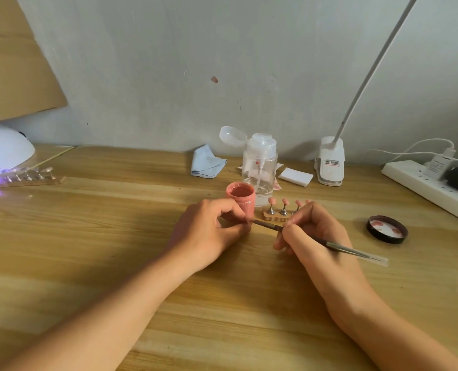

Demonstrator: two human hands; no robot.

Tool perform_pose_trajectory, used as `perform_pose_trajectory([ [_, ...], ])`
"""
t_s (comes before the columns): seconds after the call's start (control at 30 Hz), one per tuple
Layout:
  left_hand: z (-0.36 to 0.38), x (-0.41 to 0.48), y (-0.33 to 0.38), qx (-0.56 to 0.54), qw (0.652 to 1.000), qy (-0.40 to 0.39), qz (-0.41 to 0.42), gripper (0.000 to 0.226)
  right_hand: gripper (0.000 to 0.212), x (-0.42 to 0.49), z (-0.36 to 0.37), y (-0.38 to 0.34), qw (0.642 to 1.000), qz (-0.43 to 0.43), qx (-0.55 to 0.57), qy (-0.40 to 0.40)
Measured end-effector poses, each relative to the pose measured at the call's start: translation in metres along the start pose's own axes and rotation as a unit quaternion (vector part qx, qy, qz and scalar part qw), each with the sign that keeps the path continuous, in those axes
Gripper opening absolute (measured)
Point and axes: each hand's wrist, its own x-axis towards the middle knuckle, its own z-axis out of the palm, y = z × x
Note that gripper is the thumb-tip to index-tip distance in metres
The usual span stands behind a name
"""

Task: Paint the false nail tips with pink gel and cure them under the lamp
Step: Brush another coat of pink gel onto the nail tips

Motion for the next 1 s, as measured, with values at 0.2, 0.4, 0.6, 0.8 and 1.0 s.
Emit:
perform_pose_trajectory([
  [0.2,-0.0003,-0.0006,0.0007,0.007,1.000,0.003,0.005,0.009,0.006,0.0003,-0.0008,0.0023,1.000,-0.002,-0.007,-0.005],
  [0.4,-0.0001,-0.0004,0.0004,0.004,1.000,0.001,0.009,0.007,0.011,0.0005,0.0000,0.0021,1.000,-0.003,0.006,-0.003],
  [0.6,-0.0004,-0.0005,-0.0003,0.011,1.000,0.005,0.009,0.009,0.012,-0.0006,0.0006,-0.0005,1.000,-0.007,-0.010,-0.001],
  [0.8,-0.0002,-0.0003,-0.0005,0.010,1.000,0.005,0.011,0.010,0.016,-0.0007,0.0008,-0.0008,1.000,-0.009,-0.001,-0.003],
  [1.0,0.0006,0.0007,-0.0014,0.016,1.000,0.005,0.007,0.008,0.007,0.0002,0.0004,0.0010,1.000,-0.013,-0.015,0.002],
])
